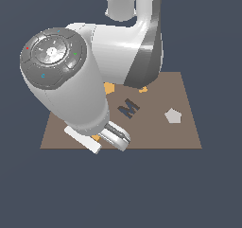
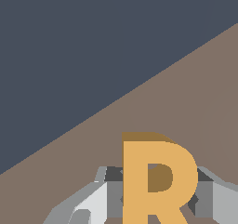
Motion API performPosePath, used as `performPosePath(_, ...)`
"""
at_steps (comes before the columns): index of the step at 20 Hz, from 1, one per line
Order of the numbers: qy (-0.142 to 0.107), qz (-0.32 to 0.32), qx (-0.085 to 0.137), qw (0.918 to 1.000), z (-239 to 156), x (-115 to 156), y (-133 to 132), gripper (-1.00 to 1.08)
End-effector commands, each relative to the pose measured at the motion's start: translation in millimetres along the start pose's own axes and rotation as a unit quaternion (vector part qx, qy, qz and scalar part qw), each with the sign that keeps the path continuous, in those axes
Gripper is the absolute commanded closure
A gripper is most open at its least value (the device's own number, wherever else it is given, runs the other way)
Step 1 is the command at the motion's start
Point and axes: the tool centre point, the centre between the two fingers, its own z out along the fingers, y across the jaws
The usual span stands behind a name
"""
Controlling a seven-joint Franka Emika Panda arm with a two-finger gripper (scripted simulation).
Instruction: Insert a designated object into the corresponding slot on a board.
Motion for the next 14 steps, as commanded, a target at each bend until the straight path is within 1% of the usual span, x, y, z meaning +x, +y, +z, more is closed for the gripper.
performPosePath(1, 0.001, 0.000, 0.000, 1.0000, 0.1, 0.5, -0.1, 1.08)
performPosePath(14, 0.001, -0.006, 0.000, 1.0000, -0.1, -0.5, -0.3, 1.08)
